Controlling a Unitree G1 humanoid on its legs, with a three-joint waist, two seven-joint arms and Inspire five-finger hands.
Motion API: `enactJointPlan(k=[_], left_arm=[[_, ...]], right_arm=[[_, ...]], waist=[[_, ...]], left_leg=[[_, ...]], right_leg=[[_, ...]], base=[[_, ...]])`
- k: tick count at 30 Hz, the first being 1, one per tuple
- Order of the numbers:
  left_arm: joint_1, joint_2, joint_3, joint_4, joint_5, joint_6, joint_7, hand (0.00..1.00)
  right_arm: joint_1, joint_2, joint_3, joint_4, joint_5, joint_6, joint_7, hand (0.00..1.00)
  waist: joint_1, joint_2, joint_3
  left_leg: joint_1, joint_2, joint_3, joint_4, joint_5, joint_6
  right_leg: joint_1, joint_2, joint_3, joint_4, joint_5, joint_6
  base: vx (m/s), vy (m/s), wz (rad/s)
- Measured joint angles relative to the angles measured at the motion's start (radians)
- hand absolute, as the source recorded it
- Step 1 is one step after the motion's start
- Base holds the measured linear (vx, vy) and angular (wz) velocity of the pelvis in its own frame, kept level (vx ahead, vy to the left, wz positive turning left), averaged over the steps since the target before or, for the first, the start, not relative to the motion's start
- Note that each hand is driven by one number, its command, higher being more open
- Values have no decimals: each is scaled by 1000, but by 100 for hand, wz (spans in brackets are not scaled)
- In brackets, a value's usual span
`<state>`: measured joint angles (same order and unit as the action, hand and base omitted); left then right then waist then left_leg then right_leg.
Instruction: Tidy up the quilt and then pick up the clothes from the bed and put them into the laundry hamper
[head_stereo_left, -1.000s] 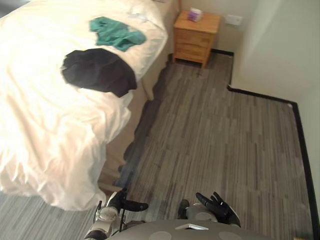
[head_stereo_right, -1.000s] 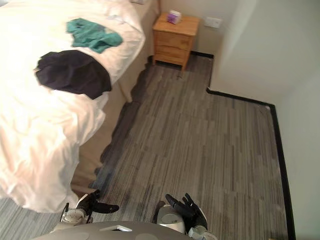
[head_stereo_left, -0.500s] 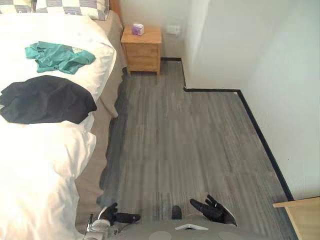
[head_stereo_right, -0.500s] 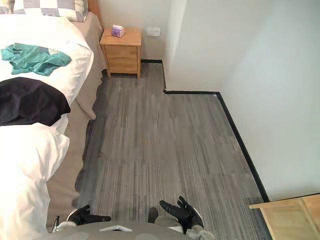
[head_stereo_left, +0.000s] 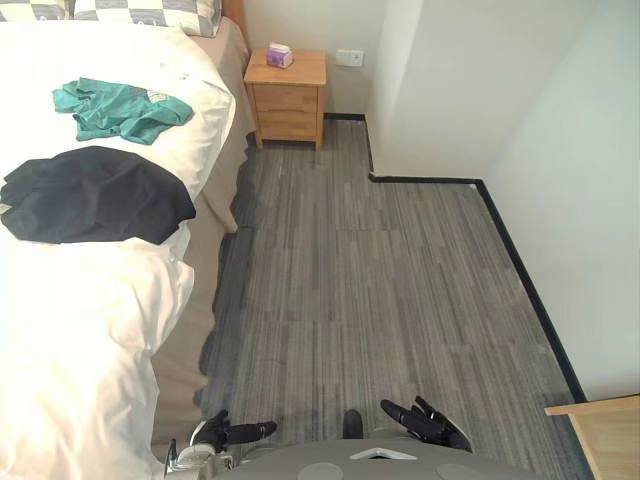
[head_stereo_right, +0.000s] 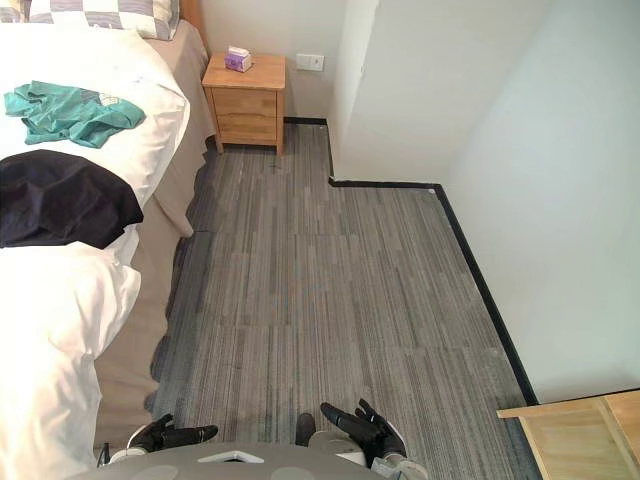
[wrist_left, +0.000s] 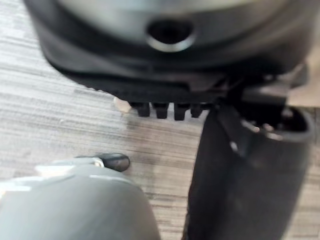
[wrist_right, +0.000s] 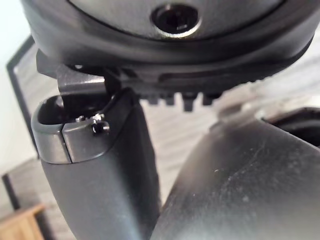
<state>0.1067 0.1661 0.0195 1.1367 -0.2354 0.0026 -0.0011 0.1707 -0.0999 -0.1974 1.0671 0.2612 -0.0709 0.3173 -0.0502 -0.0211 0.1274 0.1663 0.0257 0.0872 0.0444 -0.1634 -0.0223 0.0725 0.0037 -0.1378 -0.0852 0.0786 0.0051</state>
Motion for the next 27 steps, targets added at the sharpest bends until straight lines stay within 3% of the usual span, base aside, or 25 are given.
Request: enactJointPlan(k=[3,5,6,7,8,9,10,11,12,13,14,17,18,21,23,24,25,27], left_arm=[[5,-8,34,0,-48,-5,17,100],[7,-4,43,-2,-47,1,19,100],[8,-5,53,-9,-47,3,14,100],[9,-6,77,-10,-47,3,1,100],[1,-6,92,-15,-47,3,-5,100],[-3,-20,117,-44,-57,3,-9,100],[-2,-42,138,-81,-73,2,-21,100],[-1,-40,140,-90,-72,1,-26,100],[-2,-44,143,-103,-72,2,-35,100],[-8,-53,143,-118,-69,3,-45,100],[-11,-57,142,-122,-68,3,-52,100],[-10,-72,152,-136,-68,7,-59,100],[-10,-73,155,-137,-68,9,-60,100],[-8,-78,159,-135,-70,24,-62,100],[-9,-82,161,-130,-72,22,-62,100],[-12,-78,164,-129,-74,22,-64,100],[-13,-72,168,-129,-78,23,-64,100],[-13,-63,186,-124,-84,28,-68,100]], right_arm=[[-5,4,-8,7,22,18,-14,100],[-13,5,-8,20,21,18,-23,100],[-13,5,-7,20,21,16,-24,100],[-20,3,-9,20,20,8,-25,100],[-25,2,-9,20,20,4,-26,100],[-24,-11,-8,18,20,-8,-26,100],[-17,-27,-8,19,19,-11,-45,100],[-15,-29,-8,19,19,-11,-52,100],[-18,-29,-9,15,19,-10,-60,100],[-25,-36,-13,15,18,-10,-62,100],[-28,-40,-22,15,17,-8,-63,100],[-28,-33,-46,5,11,0,-64,100],[-25,-31,-50,-4,3,1,-65,100],[-21,-35,-66,-15,-29,0,-64,100],[-15,-40,-65,-15,-33,0,-64,100],[-10,-40,-63,-15,-54,0,-64,100],[-12,-40,-52,-16,-60,0,-65,100],[-11,-35,-28,-22,-76,-1,-72,100]], waist=[[0,-3,9],[-1,-4,16],[0,-1,20],[0,2,33],[-4,1,48],[-6,21,70],[1,46,98],[6,43,113],[13,46,112],[13,62,126],[13,68,133],[19,76,143],[19,77,143],[28,94,153],[41,101,155],[48,90,150],[54,76,146],[56,47,128]], left_leg=[[-2,1,1,3,0,0],[-23,9,6,50,-27,-31],[-59,24,26,131,-59,-83],[-123,51,85,290,-75,-106],[-175,72,117,412,-73,-105],[-270,130,152,640,-43,-77],[-330,170,131,824,45,-50],[-352,169,122,871,84,-51],[-375,158,111,907,66,-52],[-402,142,106,897,14,-57],[-412,134,106,868,0,-61],[-428,102,157,580,1,-69],[-427,96,164,515,15,-67],[-398,87,169,154,152,-83],[-381,105,183,89,170,-74],[-384,105,203,111,207,-39],[-391,99,224,139,216,-23],[-421,77,257,237,188,36]], right_leg=[[4,-3,-9,0,-2,-1],[7,-1,-14,6,-16,-11],[6,4,-19,18,-31,-33],[-7,3,-21,68,-56,-42],[-12,1,-25,96,-74,-46],[-7,13,-32,131,-102,-57],[39,27,-27,140,-124,-72],[55,25,-18,140,-129,-80],[65,21,-8,144,-134,-87],[71,17,6,150,-138,-93],[71,14,10,151,-139,-95],[72,5,27,152,-151,-89],[73,6,30,151,-155,-85],[106,31,39,133,-180,-60],[124,42,58,138,-211,-50],[125,28,75,150,-240,-55],[117,8,92,167,-266,-54],[89,-43,110,238,-342,-26]], base=[[-7,2,9],[-8,0,3],[-12,-43,4],[-17,-51,9],[-66,-86,19],[-66,-88,19],[-48,-86,10],[10,-41,-7],[73,-37,-23],[72,-29,-25],[69,-24,-24],[75,11,-22],[141,32,-10],[192,101,-6],[209,197,-26],[306,300,-49],[362,337,-56],[339,292,-44]])
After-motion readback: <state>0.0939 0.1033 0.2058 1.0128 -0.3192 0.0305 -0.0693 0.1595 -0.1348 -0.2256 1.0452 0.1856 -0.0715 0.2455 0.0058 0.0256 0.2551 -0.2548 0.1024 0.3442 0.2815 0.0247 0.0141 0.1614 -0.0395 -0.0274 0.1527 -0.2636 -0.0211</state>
